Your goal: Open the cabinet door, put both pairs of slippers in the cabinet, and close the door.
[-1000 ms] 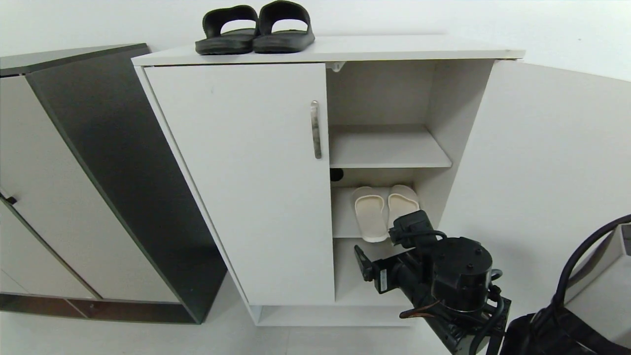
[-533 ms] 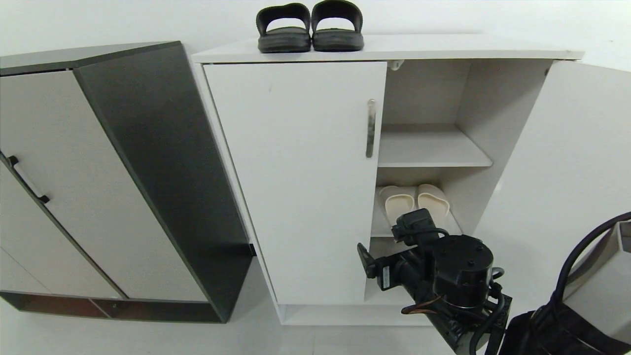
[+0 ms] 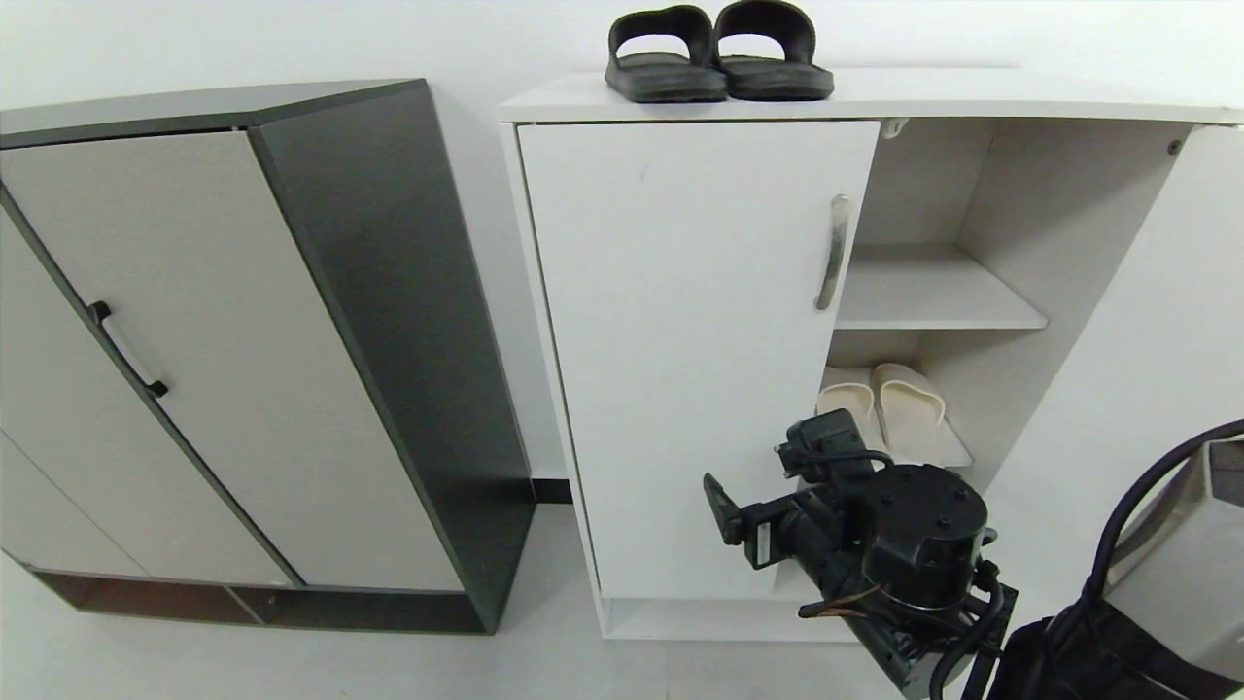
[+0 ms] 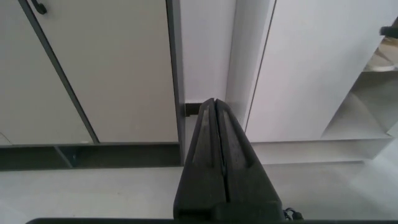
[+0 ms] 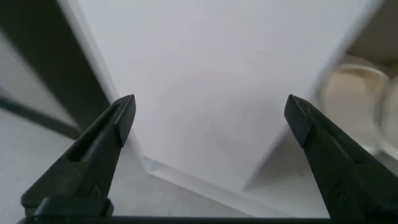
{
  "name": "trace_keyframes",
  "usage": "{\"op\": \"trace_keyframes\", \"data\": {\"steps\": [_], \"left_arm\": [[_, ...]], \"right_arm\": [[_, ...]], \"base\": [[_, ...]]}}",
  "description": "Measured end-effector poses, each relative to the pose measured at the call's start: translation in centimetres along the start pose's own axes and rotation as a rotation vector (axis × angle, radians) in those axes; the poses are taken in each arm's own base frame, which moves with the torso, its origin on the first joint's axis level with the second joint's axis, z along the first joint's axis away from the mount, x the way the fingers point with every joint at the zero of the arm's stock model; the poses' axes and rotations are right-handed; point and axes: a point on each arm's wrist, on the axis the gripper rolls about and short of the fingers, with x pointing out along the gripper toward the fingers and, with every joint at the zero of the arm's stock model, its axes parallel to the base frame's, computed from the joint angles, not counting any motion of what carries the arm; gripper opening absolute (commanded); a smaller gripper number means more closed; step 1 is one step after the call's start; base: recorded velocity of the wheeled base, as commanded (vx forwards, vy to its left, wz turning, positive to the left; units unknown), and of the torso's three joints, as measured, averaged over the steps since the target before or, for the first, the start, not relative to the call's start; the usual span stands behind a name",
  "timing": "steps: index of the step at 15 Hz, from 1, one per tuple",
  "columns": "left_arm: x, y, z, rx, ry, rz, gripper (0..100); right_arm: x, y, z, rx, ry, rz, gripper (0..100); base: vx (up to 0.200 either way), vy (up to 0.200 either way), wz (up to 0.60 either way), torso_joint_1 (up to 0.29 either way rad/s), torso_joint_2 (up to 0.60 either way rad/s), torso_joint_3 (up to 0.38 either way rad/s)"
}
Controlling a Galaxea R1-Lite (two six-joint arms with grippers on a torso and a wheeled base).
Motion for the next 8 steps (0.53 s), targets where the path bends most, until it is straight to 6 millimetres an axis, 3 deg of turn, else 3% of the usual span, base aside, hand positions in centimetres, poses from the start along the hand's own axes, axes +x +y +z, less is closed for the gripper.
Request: {"op": "trace_keyframes", "data": {"steps": [8], "left_arm": [[0.0,0.0,0.0,0.003,0.001,0.0,0]], "right_arm": [[0.6,-0.3,-1.3,-0.018,-0.07,0.041,100]], "base": [[0.0,0.0,0.0,0.0,0.0,0.0]]}}
